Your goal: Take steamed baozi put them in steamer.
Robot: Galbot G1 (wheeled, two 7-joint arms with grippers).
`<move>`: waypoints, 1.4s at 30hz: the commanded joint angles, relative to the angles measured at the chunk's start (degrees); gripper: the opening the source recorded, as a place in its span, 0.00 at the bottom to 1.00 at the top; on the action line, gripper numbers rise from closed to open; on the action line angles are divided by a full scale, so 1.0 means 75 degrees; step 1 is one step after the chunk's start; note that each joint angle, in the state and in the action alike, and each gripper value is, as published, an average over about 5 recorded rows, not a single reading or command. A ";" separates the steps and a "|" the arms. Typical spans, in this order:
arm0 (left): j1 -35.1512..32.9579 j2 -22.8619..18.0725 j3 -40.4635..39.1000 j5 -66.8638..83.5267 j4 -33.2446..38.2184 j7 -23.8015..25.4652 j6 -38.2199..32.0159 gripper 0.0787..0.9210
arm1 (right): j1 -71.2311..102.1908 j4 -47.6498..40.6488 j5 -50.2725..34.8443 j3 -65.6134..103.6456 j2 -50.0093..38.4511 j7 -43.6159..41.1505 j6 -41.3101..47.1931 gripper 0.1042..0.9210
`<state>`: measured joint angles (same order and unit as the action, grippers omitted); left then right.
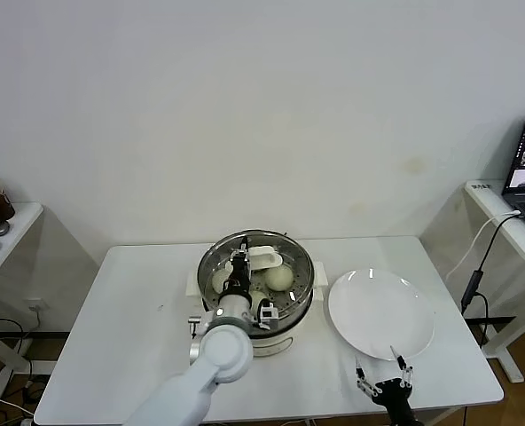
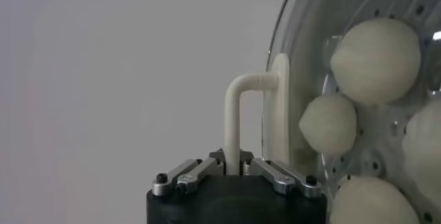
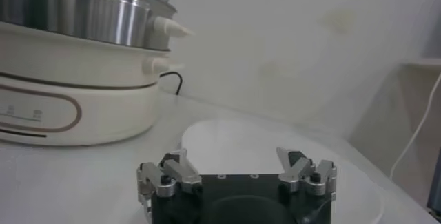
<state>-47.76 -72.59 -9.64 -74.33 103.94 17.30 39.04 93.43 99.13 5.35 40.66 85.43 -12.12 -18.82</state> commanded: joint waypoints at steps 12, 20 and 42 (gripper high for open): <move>-0.0058 -0.0234 -0.0123 -0.0188 -0.0223 -0.0037 0.0018 0.11 | 0.0017 -0.0005 0.0041 -0.0053 0.0012 0.0005 -0.0019 0.88; -0.0115 -0.0268 -0.0097 -0.0126 -0.0203 -0.0051 0.0005 0.11 | 0.0027 0.0001 0.0060 -0.0070 0.0021 -0.0002 -0.0016 0.88; -0.5352 0.0023 0.3144 0.7615 0.3391 -0.3364 -0.3809 0.69 | 0.0061 0.0079 0.0081 -0.0210 -0.0006 -0.0021 0.0002 0.88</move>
<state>-61.94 -72.67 -3.32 -58.75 114.95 6.19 32.98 93.93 99.58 5.88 39.41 85.19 -12.25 -18.87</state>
